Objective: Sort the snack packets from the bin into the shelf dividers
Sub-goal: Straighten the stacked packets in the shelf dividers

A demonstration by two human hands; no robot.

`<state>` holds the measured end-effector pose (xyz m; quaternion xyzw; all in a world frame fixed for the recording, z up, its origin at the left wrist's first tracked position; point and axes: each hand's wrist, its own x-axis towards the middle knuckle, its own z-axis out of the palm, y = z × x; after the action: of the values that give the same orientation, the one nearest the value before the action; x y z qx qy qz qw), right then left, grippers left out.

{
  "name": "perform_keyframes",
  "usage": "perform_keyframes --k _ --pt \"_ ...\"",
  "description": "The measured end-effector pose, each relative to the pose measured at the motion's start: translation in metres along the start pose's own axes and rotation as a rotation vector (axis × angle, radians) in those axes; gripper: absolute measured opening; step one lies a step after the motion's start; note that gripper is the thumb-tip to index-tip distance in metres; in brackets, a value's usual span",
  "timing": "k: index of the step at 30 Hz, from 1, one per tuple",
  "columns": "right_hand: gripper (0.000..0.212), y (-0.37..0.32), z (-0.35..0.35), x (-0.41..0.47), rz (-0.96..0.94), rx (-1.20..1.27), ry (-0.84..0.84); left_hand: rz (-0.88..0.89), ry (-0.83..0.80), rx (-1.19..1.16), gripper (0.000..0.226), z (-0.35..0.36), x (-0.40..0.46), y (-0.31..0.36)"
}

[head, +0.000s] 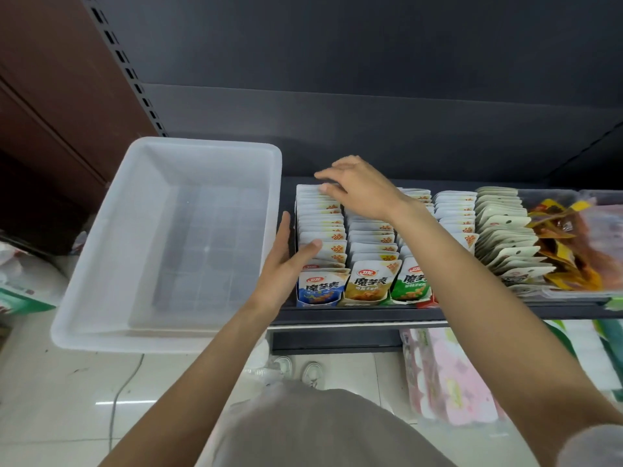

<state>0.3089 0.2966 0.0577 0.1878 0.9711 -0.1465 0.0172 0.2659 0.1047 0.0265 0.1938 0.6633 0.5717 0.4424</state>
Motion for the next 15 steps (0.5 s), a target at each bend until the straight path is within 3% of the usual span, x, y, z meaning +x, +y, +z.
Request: perform_keyframes --k 3,7,12,15 --pt "0.038 -0.009 -0.011 -0.039 -0.009 0.124 0.179 0.023 0.050 -0.053 0.057 -0.005 -0.019 -0.006" --pt "0.016 -0.030 0.011 -0.103 -0.020 0.222 0.429 0.042 0.076 -0.002 0.058 -0.003 -0.031 -0.018" --pt "0.005 -0.043 0.041 -0.111 0.059 0.166 0.400 0.113 0.148 0.259 0.068 0.005 -0.038 -0.034" --pt "0.006 -0.040 0.036 -0.106 0.067 0.118 0.324 0.335 0.279 0.451 0.054 0.001 -0.037 -0.039"
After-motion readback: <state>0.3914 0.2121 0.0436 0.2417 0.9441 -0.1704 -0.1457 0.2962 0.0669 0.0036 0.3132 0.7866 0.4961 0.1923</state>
